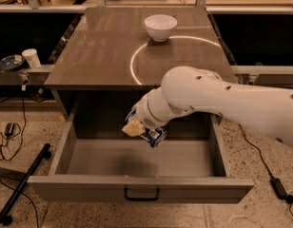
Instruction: Pick pepsi can from top drawer and place on counter
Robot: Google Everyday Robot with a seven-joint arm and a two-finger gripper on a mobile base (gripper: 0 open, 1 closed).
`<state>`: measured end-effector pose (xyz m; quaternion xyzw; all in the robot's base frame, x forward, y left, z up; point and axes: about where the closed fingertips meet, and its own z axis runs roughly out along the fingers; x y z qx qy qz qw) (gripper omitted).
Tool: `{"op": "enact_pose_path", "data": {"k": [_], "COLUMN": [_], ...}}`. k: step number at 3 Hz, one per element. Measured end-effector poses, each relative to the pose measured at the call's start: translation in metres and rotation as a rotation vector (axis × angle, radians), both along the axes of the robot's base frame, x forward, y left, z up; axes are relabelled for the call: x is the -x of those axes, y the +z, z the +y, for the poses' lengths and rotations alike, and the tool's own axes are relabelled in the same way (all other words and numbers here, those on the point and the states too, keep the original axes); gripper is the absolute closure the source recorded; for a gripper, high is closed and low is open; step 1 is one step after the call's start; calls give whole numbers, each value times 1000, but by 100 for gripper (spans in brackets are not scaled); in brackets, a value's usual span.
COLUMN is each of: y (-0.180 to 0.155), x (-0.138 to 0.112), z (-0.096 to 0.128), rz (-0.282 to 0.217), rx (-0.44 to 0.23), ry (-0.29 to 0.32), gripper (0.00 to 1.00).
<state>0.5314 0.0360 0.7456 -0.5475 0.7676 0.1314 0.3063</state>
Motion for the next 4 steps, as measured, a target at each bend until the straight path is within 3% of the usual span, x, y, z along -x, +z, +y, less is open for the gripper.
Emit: {"op": "enact_pose_path", "data": {"k": [1, 2, 4], "y": [3, 8, 37], "x": [-3, 2, -2], "z": [1, 6, 5], "rz": [1, 6, -32], "rx": [-106, -331, -342], "ry": [-8, -16, -10], "gripper": [100, 100, 100]}}
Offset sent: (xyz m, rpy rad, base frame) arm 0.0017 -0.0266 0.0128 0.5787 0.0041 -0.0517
